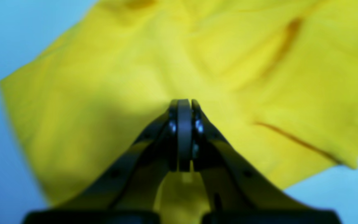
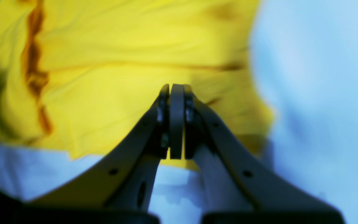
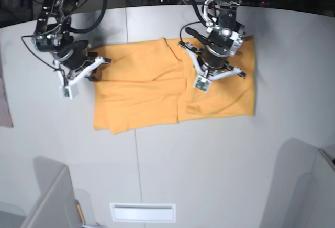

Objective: Fold the T-shirt properly
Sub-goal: 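Release the left gripper and lift it away from the folded shirt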

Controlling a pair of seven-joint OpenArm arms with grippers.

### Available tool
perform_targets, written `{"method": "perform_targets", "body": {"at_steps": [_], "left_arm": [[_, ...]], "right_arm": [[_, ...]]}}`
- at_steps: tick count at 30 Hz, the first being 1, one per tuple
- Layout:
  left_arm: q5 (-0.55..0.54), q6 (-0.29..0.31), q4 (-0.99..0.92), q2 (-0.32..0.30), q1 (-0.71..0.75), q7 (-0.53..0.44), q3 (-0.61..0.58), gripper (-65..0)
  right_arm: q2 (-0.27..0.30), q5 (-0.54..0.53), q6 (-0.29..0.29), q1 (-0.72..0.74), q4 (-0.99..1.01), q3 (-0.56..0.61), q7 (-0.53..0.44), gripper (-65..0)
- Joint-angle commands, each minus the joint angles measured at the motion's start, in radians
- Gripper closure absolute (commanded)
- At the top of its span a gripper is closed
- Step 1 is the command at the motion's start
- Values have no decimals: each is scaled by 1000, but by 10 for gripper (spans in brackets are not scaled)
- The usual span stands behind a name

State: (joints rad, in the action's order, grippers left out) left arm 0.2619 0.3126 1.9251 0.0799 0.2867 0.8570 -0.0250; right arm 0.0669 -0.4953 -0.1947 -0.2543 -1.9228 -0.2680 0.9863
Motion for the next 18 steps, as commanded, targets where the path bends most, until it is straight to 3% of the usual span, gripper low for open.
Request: {"method": "perform_targets", "body": {"at_steps": [1,4,6,8,11,15,18], "left_arm": [[14,-14,32,-7,-5,-14,53,0],[14,-13,35,-9,-5,-14,233,0],[14,-13,33,-12,-11,-14,340,0],[12,-13,33,-25,-13,-15,438,0],[-66,-13,30,-62,-7,-17,569,0],[-273,-13,24,-114,9,-14,742,0],[-361,-13,12,-168,47,-15,781,0]], "right_arm": [[6,-16,-2,19,-16,-14,-17,0],[6,-16,-2,69,-14,-63,44,-5],[6,-16,-4,115,-7,-84,110,-201],[12,-18,-35,168,24,-81,162,-326],[17,-47,-148,266,153,-93,224,-344],[58,-55,-174,387,374,-147,285,-345],[75,-55,-214,445,500,-173,293,-347]]}}
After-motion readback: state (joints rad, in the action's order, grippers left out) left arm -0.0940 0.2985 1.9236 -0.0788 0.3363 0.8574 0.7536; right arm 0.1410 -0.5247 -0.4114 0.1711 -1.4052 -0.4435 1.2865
